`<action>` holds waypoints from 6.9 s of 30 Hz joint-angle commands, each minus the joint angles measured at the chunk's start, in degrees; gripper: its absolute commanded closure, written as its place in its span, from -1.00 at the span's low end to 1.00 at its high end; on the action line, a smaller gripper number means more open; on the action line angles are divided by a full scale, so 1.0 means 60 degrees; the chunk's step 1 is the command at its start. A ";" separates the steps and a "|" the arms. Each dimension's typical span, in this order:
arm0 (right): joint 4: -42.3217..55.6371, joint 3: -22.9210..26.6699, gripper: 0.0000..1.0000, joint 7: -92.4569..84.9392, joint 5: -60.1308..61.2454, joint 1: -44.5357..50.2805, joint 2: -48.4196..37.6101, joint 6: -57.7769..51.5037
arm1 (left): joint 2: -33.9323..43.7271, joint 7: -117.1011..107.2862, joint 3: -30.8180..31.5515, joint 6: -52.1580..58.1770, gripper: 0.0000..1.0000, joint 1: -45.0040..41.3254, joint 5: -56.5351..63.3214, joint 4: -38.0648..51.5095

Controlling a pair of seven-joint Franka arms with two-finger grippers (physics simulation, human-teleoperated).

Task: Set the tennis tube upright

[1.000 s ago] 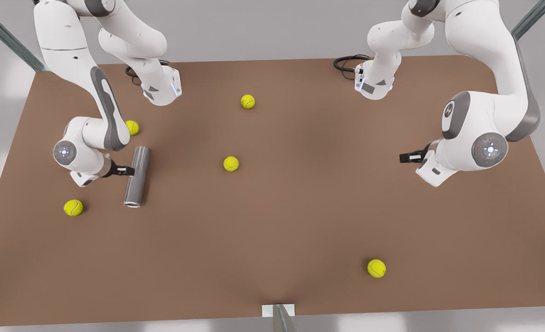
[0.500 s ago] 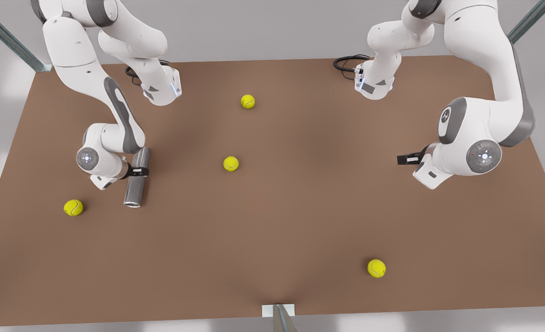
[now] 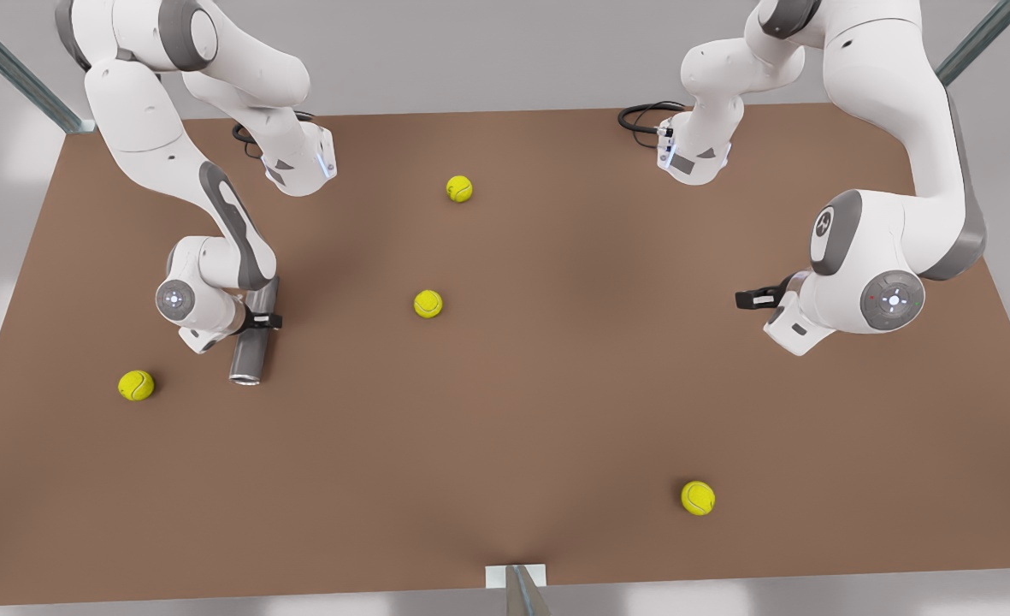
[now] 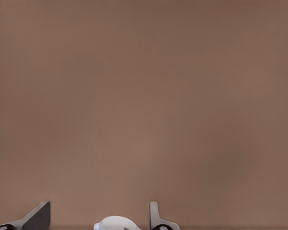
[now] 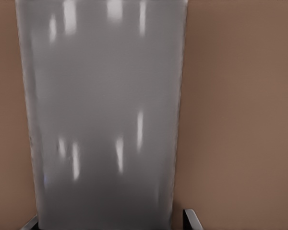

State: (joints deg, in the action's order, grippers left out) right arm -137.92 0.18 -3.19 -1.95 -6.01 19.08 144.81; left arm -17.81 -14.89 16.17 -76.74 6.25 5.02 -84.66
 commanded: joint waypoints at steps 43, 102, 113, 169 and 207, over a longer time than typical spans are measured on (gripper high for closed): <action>0.7869 -0.0015 -0.28 -0.6954 -0.3425 0.7491 0.3967 -0.0448 | -0.0049 0.0900 -0.0264 -0.1243 -1.00 -0.0236 -0.1348 -0.0860; 0.9012 0.0161 -1.00 0.1572 -0.0598 0.2554 -0.2448 -1.1303 | -0.4810 0.1955 0.3002 -1.2184 -1.00 -0.0954 -0.7413 -0.1812; 0.9056 0.0161 -1.00 0.1587 -0.0774 0.2745 -0.2302 -1.1303 | -0.5806 0.2189 0.4014 -1.3781 -1.00 -0.0558 -0.7296 -0.2047; 0.9613 0.0234 -1.00 0.1528 -0.0994 0.2716 -0.1071 -1.1449 | -0.6949 0.1868 0.5493 -1.3855 -1.00 -0.0910 -0.7032 -0.0860; 0.9935 0.0205 -1.00 0.1499 -0.1199 0.2730 -0.0837 -1.1464 | -0.3433 -0.2189 0.5962 -1.0443 0.57 0.0935 -0.3636 -0.1945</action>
State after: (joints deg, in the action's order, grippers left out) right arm -78.36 1.39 5.84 -9.21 10.38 14.13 76.10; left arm -38.92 -16.10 51.95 -148.23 11.54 -24.09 -96.37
